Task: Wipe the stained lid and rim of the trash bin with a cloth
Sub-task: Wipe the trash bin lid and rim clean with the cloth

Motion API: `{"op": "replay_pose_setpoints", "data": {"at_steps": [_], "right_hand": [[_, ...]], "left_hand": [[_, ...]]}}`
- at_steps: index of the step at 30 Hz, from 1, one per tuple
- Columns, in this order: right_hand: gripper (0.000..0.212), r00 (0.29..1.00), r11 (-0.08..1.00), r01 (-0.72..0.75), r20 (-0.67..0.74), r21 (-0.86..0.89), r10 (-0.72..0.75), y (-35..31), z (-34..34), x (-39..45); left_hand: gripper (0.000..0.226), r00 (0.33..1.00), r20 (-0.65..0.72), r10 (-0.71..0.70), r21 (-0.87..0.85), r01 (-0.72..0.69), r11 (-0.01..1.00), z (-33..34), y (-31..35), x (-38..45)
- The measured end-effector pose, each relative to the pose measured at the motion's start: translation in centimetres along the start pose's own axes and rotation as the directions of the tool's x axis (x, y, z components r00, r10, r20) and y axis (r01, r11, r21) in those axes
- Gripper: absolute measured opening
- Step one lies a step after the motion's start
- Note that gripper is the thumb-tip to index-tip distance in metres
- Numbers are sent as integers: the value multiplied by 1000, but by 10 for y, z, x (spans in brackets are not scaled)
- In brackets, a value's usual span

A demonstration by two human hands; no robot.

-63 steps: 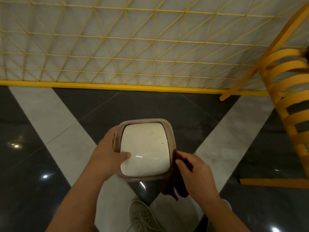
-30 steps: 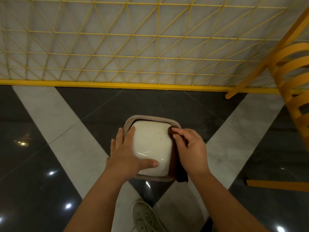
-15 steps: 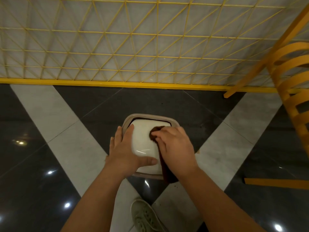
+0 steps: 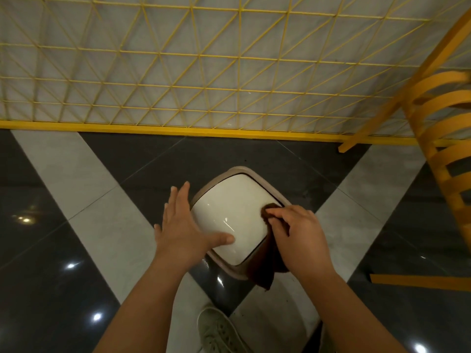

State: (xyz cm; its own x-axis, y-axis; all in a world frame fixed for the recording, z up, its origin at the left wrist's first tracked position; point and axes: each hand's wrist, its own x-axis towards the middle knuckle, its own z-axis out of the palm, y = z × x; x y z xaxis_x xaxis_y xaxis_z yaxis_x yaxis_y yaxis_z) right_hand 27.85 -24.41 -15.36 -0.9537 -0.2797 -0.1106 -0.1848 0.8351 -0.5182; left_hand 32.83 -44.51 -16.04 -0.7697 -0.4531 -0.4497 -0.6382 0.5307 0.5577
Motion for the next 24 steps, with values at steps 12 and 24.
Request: {"op": "replay_pose_setpoints", "data": {"at_steps": [12,24], "right_hand": [[36,922,912,386,37,-141,-385,-25,18,3],[41,986,987,158,-39,-26,-159,-11,19,-22]], "left_hand": [[105,994,78,82,-253,-59,966,-1,15,-10],[105,975,194,108,-225,-62,972,-1,20,-6]]}}
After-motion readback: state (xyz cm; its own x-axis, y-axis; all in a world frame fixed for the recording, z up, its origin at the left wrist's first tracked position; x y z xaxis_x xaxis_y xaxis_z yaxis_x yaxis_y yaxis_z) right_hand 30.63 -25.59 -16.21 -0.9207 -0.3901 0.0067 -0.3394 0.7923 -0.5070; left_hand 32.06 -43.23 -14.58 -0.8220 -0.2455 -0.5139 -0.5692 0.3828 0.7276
